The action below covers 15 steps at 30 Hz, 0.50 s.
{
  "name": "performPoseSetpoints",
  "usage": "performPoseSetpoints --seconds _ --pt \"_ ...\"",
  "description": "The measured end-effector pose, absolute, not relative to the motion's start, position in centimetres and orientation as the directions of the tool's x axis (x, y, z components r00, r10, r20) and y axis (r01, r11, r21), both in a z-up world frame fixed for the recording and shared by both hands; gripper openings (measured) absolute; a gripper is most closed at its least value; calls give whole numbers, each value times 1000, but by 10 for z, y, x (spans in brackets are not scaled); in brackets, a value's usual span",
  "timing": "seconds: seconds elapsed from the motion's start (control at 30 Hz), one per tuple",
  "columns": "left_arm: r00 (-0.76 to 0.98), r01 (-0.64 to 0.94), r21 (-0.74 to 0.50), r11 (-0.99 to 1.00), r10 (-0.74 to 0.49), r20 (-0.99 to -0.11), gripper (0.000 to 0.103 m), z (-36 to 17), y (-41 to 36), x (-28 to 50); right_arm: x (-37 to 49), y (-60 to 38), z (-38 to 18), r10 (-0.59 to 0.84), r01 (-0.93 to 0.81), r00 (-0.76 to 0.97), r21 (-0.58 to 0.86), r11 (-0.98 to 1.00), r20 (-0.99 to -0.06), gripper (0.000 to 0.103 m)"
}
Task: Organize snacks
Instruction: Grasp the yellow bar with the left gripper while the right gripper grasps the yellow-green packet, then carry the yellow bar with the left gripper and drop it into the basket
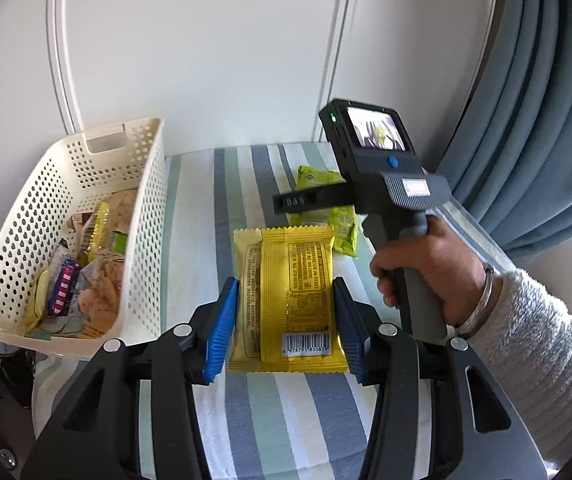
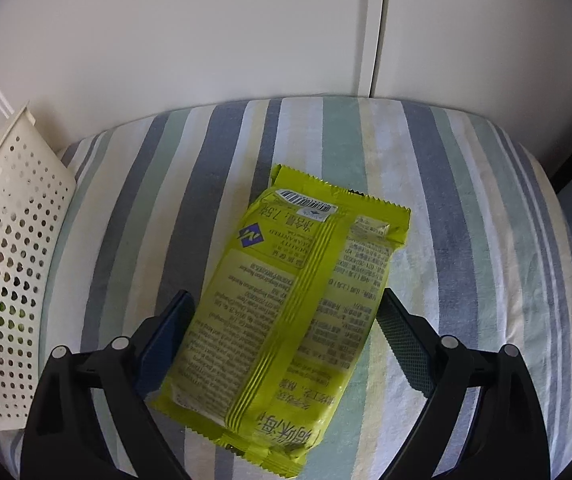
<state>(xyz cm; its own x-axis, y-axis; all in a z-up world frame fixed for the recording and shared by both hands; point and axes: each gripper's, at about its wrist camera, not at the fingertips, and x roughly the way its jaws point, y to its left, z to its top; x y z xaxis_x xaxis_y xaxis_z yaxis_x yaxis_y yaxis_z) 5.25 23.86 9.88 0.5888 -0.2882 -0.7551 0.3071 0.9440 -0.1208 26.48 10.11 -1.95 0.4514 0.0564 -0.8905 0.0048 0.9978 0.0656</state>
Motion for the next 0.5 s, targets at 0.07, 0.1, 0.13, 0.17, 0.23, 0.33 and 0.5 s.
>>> performPoseSetpoints --seconds 0.07,0.1,0.13,0.17,0.23,0.33,0.5 --pt "595 301 -126 945 -290 -750 48 100 241 54 262 102 -18 45 -1 458 50 999 -888 83" --pt "598 297 -131 946 -291 -747 48 102 243 54 260 103 -17 41 -4 461 43 999 -887 79" --pt "601 294 -134 946 -292 -744 48 102 245 55 257 103 -15 37 -12 466 36 999 -884 78" --pt "604 290 -137 947 -292 -742 48 102 248 56 254 104 -14 31 -20 471 25 999 -881 74" --pt "612 279 -143 950 -291 -736 48 105 254 59 249 106 -12 15 -35 484 -2 999 -875 70" --pt "625 258 -152 954 -285 -726 48 109 264 62 239 102 -11 12 -45 494 -12 999 -869 69" --pt "655 220 -161 962 -268 -706 48 120 283 63 224 78 -7 38 -30 505 27 999 -862 69"
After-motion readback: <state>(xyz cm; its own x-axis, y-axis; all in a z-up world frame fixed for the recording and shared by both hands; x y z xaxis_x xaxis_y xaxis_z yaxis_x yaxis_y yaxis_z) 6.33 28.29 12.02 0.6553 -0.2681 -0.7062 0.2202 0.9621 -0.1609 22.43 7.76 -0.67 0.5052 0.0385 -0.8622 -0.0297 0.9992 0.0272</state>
